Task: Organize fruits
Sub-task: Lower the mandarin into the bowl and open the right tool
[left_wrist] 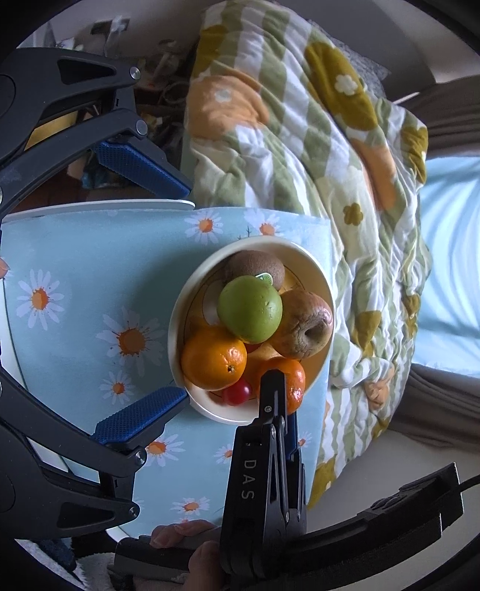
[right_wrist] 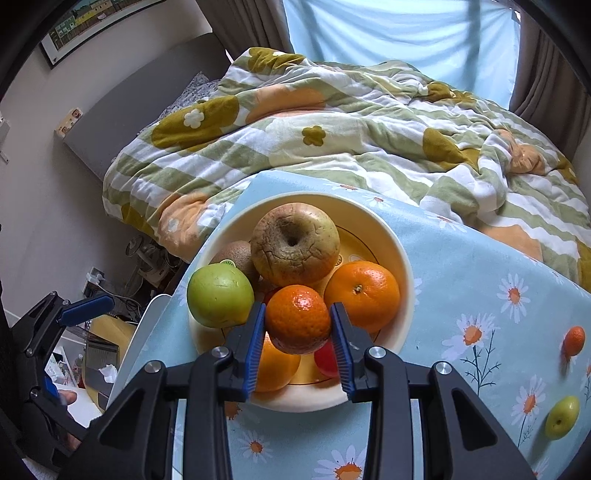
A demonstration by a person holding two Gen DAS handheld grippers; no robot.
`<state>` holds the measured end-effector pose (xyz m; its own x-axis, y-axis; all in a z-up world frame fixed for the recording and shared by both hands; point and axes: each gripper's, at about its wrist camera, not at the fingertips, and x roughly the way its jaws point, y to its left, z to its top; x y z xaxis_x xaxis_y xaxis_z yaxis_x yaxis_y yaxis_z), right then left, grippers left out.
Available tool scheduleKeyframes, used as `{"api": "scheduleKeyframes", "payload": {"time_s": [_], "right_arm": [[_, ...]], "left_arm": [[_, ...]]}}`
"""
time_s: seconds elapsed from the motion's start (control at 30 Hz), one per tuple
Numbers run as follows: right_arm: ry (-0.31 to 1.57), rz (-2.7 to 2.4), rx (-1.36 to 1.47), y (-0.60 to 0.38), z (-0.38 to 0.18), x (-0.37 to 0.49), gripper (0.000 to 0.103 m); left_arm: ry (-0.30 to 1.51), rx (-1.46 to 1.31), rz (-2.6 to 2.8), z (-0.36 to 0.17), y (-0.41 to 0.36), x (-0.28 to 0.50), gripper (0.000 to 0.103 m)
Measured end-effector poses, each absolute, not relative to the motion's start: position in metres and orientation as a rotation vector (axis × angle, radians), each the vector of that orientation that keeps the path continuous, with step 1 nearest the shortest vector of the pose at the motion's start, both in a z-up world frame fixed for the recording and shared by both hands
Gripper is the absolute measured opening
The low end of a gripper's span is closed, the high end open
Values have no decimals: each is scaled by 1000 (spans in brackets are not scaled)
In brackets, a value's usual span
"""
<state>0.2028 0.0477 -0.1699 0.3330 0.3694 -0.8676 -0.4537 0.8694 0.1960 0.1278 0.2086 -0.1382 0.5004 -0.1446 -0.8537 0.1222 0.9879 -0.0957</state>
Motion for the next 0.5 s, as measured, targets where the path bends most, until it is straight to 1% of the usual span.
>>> {"api": "scheduleKeyframes", "payload": {"time_s": [0.13, 0.17, 0.2, 0.23, 0.27, 0.3, 0.37, 0.5], "right_arm": [[1120, 531, -82, 49, -172, 203, 34], [1120, 532, -82, 49, -171, 203, 46], [1112, 539, -80, 48, -170, 202, 63], [1097, 543, -79, 47, -167, 200, 71], [1085, 546, -78, 46, -164, 198, 87], [1078, 547, -77, 45, -162, 197, 96], [1069, 537, -79, 43, -158, 194, 99], [1054, 515, -77, 37, -153, 189, 100]], "left_arm": [[1041, -15, -157, -139, 207, 125, 103], [1041, -15, -157, -140, 207, 124, 103], [1040, -14, -158, -139, 207, 124, 103], [1039, -10, -159, -139, 207, 124, 103], [1038, -5, -156, -139, 206, 122, 103], [1038, -1, -154, -139, 207, 122, 103], [1039, 1, -151, -136, 207, 119, 103], [1041, 1, -153, -129, 208, 116, 103]]}}
